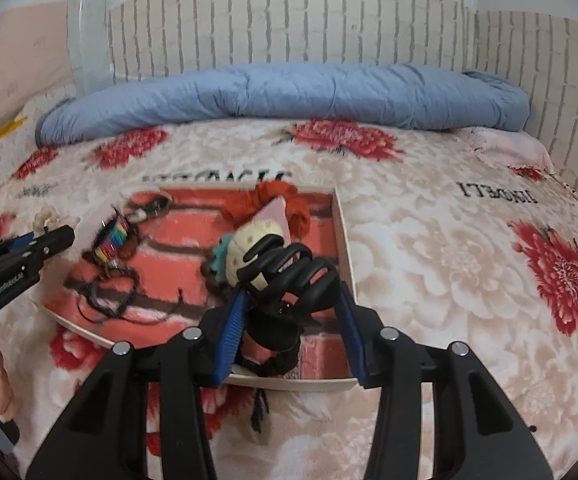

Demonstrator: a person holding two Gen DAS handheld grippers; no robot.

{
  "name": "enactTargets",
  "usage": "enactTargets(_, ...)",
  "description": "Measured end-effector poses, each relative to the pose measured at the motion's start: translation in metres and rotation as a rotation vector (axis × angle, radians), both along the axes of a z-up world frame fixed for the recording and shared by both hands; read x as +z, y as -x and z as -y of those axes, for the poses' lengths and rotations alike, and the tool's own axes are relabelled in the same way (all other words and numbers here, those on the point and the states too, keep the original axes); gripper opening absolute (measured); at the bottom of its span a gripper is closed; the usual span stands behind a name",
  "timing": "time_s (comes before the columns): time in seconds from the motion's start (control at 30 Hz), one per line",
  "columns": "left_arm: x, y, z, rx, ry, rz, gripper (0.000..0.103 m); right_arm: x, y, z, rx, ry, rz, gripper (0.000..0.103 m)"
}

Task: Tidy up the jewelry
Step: 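Carry the cream scrunchie with the left tool while the right tool carries the claw clip to the tray, then open the left tool in the tray while the right tool releases the claw clip there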

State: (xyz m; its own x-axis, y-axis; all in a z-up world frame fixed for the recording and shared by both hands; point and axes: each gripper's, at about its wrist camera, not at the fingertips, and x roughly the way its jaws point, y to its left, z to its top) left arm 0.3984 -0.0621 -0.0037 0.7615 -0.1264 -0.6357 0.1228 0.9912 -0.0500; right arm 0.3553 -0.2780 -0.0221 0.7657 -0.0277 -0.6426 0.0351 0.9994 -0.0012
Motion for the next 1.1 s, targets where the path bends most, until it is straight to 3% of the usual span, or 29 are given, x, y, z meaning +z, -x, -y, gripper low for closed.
enactTargets(0.33,-0.022,-0.014,-0.004,0.013,-0.047,-0.013,0.030,-0.023,-0.012,-0.010,-0.001,0.050,-0.035,0.045)
enactTargets(0.7,-0.038,-0.019,-0.002,0.022,-0.075,-0.046,0.033,-0.033,-0.022,-0.001,-0.030,0.014,-0.022,0.045)
enactTargets(1.1,-0.044,-0.020,-0.001,0.029,-0.085,-0.060,0.045,-0.046,-0.029,0.002,-0.026,0.000,-0.036,0.045)
